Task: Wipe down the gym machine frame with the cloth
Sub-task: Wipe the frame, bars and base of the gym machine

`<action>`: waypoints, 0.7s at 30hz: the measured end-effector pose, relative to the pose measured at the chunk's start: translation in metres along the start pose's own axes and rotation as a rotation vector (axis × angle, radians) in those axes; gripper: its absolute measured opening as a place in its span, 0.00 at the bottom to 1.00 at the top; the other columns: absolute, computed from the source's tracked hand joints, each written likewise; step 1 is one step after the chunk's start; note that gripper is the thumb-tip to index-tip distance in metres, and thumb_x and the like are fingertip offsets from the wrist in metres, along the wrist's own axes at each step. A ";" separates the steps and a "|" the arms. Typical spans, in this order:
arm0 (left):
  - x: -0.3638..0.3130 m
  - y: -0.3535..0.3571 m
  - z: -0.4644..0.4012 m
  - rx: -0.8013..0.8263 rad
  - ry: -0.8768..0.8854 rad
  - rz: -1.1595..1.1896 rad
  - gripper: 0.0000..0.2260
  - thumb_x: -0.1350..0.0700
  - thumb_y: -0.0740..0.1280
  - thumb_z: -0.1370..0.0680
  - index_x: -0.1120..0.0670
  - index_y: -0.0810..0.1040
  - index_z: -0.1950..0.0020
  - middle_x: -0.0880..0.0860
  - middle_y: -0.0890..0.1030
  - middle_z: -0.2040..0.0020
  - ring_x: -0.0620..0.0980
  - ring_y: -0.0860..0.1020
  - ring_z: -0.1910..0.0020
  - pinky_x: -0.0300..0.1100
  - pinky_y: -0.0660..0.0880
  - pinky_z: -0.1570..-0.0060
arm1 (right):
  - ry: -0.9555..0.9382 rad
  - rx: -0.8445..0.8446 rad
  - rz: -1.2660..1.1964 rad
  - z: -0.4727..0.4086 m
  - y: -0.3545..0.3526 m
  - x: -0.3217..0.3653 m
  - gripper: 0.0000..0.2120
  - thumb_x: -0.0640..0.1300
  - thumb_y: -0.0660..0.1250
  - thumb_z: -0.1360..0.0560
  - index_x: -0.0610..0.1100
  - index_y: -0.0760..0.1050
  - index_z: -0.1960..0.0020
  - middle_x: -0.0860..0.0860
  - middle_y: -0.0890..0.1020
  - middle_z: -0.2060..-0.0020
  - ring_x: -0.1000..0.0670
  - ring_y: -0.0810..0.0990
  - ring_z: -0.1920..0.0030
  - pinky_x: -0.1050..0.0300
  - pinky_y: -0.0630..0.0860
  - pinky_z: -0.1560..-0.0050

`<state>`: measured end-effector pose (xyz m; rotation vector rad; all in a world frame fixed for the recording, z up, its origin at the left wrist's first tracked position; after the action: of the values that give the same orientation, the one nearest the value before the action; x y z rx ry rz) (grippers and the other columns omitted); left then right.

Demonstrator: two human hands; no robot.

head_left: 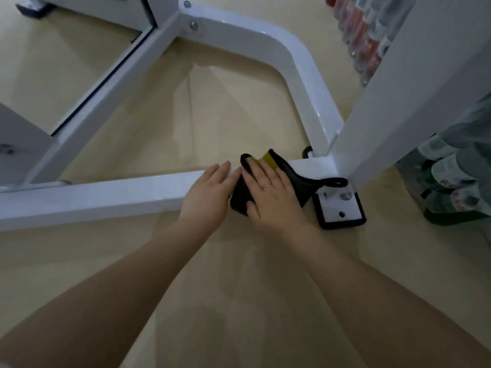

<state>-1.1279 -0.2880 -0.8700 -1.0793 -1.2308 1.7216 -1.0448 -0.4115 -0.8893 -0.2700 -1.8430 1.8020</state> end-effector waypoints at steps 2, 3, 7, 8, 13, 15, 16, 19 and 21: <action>0.001 -0.003 -0.001 -0.012 -0.042 0.057 0.26 0.60 0.57 0.20 0.52 0.51 0.24 0.50 0.57 0.24 0.50 0.54 0.25 0.39 0.53 0.31 | -0.020 0.009 0.028 -0.005 -0.005 -0.019 0.30 0.53 0.42 0.26 0.48 0.57 0.25 0.50 0.58 0.25 0.47 0.54 0.25 0.52 0.44 0.28; 0.003 -0.005 -0.002 -0.010 -0.061 0.080 0.27 0.60 0.58 0.20 0.53 0.51 0.24 0.50 0.58 0.24 0.49 0.55 0.26 0.40 0.55 0.31 | 0.052 0.007 0.043 -0.004 -0.008 -0.034 0.28 0.52 0.42 0.24 0.48 0.55 0.25 0.49 0.58 0.25 0.46 0.54 0.25 0.51 0.45 0.28; 0.005 -0.010 -0.003 0.003 -0.061 0.103 0.26 0.60 0.59 0.20 0.52 0.54 0.24 0.48 0.60 0.25 0.48 0.55 0.26 0.40 0.57 0.32 | 0.419 -0.048 0.034 0.004 -0.019 -0.059 0.25 0.51 0.46 0.19 0.43 0.52 0.24 0.42 0.54 0.25 0.44 0.48 0.25 0.50 0.42 0.26; 0.005 -0.010 -0.002 -0.001 -0.061 0.105 0.26 0.60 0.59 0.20 0.52 0.54 0.24 0.48 0.60 0.25 0.48 0.56 0.26 0.40 0.57 0.33 | 0.419 -0.027 0.030 0.002 -0.018 -0.047 0.25 0.51 0.46 0.19 0.44 0.51 0.24 0.43 0.52 0.24 0.45 0.46 0.24 0.49 0.41 0.26; 0.009 -0.014 -0.003 0.004 -0.061 0.186 0.25 0.61 0.58 0.22 0.52 0.57 0.25 0.51 0.68 0.30 0.51 0.67 0.32 0.42 0.66 0.42 | 0.033 0.014 0.044 -0.012 0.006 0.022 0.28 0.51 0.50 0.28 0.44 0.68 0.30 0.43 0.69 0.30 0.41 0.67 0.30 0.49 0.55 0.30; 0.016 -0.019 0.002 0.036 -0.021 0.151 0.26 0.61 0.59 0.22 0.53 0.57 0.25 0.52 0.68 0.30 0.52 0.68 0.33 0.43 0.67 0.43 | -0.045 0.023 0.111 -0.011 0.006 0.007 0.28 0.49 0.53 0.30 0.45 0.70 0.31 0.44 0.71 0.32 0.42 0.70 0.32 0.49 0.57 0.30; 0.021 -0.021 0.006 0.047 0.003 0.097 0.26 0.61 0.59 0.22 0.53 0.56 0.25 0.51 0.64 0.27 0.52 0.65 0.31 0.42 0.65 0.39 | -0.051 0.013 0.145 -0.009 0.005 -0.007 0.28 0.48 0.54 0.29 0.45 0.67 0.30 0.43 0.70 0.31 0.42 0.68 0.31 0.49 0.56 0.29; 0.049 -0.022 0.024 0.018 -0.013 -0.023 0.29 0.60 0.61 0.22 0.54 0.53 0.24 0.51 0.54 0.23 0.52 0.58 0.27 0.41 0.54 0.31 | 0.118 -0.008 0.104 0.001 -0.003 -0.022 0.29 0.46 0.56 0.27 0.45 0.59 0.26 0.41 0.64 0.28 0.41 0.59 0.27 0.48 0.47 0.29; 0.069 -0.023 0.035 -0.008 -0.118 -0.042 0.30 0.60 0.63 0.23 0.54 0.53 0.24 0.53 0.51 0.23 0.53 0.55 0.26 0.43 0.51 0.29 | 0.196 -0.051 0.090 0.000 0.006 0.000 0.29 0.43 0.62 0.25 0.43 0.60 0.26 0.40 0.63 0.28 0.39 0.59 0.27 0.47 0.47 0.29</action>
<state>-1.1831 -0.2307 -0.8555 -0.9617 -1.3249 1.7701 -1.0460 -0.4114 -0.8953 -0.5376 -1.7650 1.7219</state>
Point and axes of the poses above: each hand's wrist, its own z-axis away from the middle knuckle, its own y-axis out of the palm, x = y × z, the point moved 1 cm from there along -z, towards the middle knuckle
